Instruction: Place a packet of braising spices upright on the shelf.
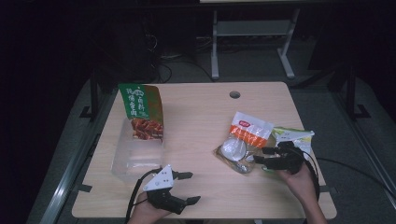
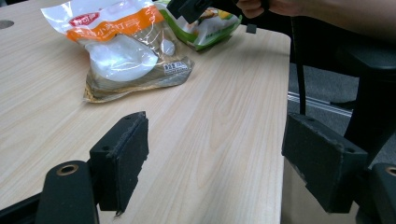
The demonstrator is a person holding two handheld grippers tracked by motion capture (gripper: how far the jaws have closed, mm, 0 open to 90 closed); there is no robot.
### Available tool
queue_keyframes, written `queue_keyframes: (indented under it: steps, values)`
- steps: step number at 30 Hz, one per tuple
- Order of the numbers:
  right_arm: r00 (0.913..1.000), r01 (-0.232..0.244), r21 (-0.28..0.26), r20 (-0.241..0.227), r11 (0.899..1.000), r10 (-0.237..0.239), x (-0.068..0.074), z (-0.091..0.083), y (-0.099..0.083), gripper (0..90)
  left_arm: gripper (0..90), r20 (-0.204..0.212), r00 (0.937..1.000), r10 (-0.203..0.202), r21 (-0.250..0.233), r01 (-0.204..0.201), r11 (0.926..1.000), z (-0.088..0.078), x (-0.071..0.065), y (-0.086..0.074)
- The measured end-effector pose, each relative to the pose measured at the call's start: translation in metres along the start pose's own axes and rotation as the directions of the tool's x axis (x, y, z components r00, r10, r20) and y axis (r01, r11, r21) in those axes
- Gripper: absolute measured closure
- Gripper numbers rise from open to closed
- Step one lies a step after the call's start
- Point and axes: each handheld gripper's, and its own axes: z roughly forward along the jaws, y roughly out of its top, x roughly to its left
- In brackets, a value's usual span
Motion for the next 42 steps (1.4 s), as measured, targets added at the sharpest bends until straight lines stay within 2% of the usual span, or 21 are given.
queue_keyframes:
  steps: [6,11,13,15,20,22,25,30,32,33,35,38,42]
  values:
    - [0.9981,-0.054,0.006,0.030,0.999,0.054,-0.012,0.000,-0.001,39.4,22.4,-0.002,1.0000,0.001,0.002,-0.001,1.0000,0.000,0.000,0.000]
    - [0.9933,-0.096,0.022,0.067,0.995,0.094,-0.026,0.006,0.001,37.6,22.4,-0.002,1.0000,0.000,0.004,0.000,1.0000,0.001,0.000,0.000]
    - [0.9915,-0.113,0.033,0.068,0.993,0.110,-0.030,0.009,0.003,37.3,22.4,-0.004,1.0000,0.000,0.005,0.000,1.0000,0.001,0.000,0.000]
    - [0.9921,-0.107,0.031,0.069,0.994,0.105,-0.032,0.011,0.004,37.3,22.4,-0.004,1.0000,-0.002,0.005,0.002,1.0000,0.001,0.000,0.000]
    - [0.9871,-0.155,0.050,0.048,0.987,0.153,-0.040,0.024,0.014,38.2,22.4,-0.002,1.0000,-0.001,0.011,0.001,0.9999,0.003,0.000,0.000]
    - [0.9884,-0.149,0.052,0.038,0.988,0.147,-0.039,0.027,0.018,40.6,22.4,-0.001,1.0000,0.001,0.013,-0.001,0.9999,0.004,0.000,0.000]
    - [0.9844,-0.175,0.060,0.029,0.983,0.174,-0.038,0.034,0.024,44.7,22.4,0.000,1.0000,-0.001,0.016,0.001,0.9999,0.005,0.000,0.000]
    - [0.9766,-0.215,0.052,0.000,0.975,0.215,-0.041,0.044,0.026,62.1,22.4,-0.001,1.0000,0.000,0.014,0.001,0.9999,0.005,0.000,0.000]
    - [0.9803,-0.197,0.063,0.000,0.978,0.197,-0.039,0.047,0.026,74.9,22.4,-0.004,1.0000,0.002,0.011,-0.002,0.9999,0.005,0.000,0.000]
    - [0.9838,-0.178,0.052,-0.013,0.983,0.178,-0.037,0.046,0.027,81.2,22.4,-0.005,1.0000,-0.001,0.011,0.001,0.9999,0.005,0.000,0.000]
    - [0.9893,-0.145,0.048,-0.008,0.988,0.146,-0.031,0.045,0.029,87.4,22.4,-0.007,1.0000,-0.003,0.012,0.003,0.9999,0.005,0.001,0.000]
    - [0.9956,-0.093,0.037,-0.012,0.995,0.093,-0.021,0.043,0.032,89.7,22.4,-0.009,1.0000,-0.002,0.013,0.002,0.9999,0.005,0.000,0.001]
    - [0.9941,-0.071,-0.035,-0.084,0.997,0.068,-0.016,0.031,0.032,89.9,22.5,-0.009,0.9999,-0.005,0.009,0.006,0.9999,0.005,0.001,0.001]
